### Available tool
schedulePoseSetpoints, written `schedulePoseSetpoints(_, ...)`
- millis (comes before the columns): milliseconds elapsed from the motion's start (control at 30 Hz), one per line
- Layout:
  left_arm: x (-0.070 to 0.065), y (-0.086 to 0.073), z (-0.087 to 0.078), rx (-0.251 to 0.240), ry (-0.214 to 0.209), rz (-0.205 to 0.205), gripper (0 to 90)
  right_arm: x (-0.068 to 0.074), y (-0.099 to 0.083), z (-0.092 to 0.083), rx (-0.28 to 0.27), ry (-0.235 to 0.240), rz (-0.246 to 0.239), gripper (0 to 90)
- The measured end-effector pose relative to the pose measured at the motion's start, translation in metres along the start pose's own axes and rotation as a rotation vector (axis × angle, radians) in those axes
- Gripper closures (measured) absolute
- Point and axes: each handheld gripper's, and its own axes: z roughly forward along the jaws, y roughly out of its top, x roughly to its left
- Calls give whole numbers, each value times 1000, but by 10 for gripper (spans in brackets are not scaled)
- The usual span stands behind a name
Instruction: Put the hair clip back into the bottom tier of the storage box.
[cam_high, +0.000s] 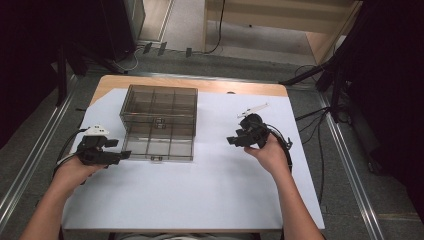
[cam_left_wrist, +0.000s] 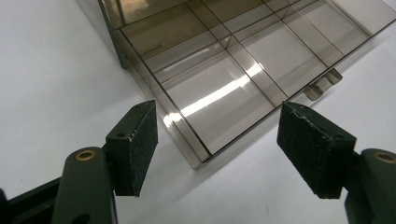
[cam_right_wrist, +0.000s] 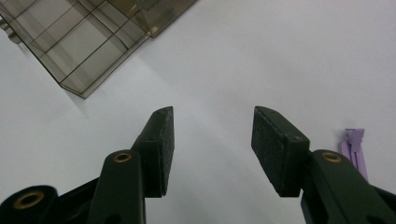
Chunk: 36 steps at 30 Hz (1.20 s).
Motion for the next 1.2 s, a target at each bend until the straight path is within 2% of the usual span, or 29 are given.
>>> schedulePoseSetpoints(333, 0, -1, 0, -2, 3, -5, 301, -14, -5, -9, 15, -36, 18, 514)
schedulePoseSetpoints(1200, -5, -5, -5, 0, 8, -1, 301, -43, -11, -23, 21, -81, 66, 530)
